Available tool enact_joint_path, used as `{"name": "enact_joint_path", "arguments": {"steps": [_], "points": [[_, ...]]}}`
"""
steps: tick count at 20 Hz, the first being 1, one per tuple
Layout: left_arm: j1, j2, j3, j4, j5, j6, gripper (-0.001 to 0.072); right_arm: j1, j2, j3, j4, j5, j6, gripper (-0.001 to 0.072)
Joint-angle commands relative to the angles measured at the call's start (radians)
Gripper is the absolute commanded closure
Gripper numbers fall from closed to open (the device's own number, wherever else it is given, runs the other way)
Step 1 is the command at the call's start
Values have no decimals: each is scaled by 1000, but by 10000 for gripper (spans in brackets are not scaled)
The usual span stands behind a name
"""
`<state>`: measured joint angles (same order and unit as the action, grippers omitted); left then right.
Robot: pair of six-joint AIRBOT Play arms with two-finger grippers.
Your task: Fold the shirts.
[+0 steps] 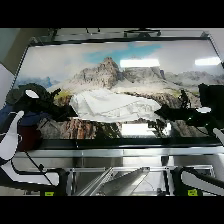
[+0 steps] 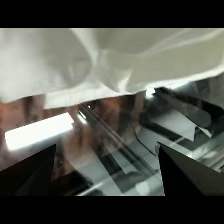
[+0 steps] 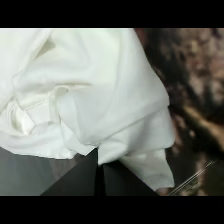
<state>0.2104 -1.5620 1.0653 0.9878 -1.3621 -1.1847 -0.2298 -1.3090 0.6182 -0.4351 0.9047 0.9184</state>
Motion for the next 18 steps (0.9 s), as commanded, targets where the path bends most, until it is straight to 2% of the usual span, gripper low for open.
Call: {"name": "enact_joint_path", "arguments": {"steps": [1,5,10,11,12,15,18], "points": [[-3,16,-108,-3,232,8,29,1,0,0,3,19,-7,695],[-43,-41,-105,-139,275,120,30,1,0,0,9,19,-7,695],[-46,-90,-51,-153,186,156,31,1,0,0,14,19,-7,694],[-46,-89,-52,-153,163,162,96,1,0,0,14,19,-7,695],[-46,-88,-52,-153,137,182,235,1,0,0,14,19,-7,694],[-51,-89,-53,-153,107,201,253,1,0,0,14,16,-7,694],[-82,-89,-53,-153,154,208,254,1,0,0,19,16,-7,694]]}}
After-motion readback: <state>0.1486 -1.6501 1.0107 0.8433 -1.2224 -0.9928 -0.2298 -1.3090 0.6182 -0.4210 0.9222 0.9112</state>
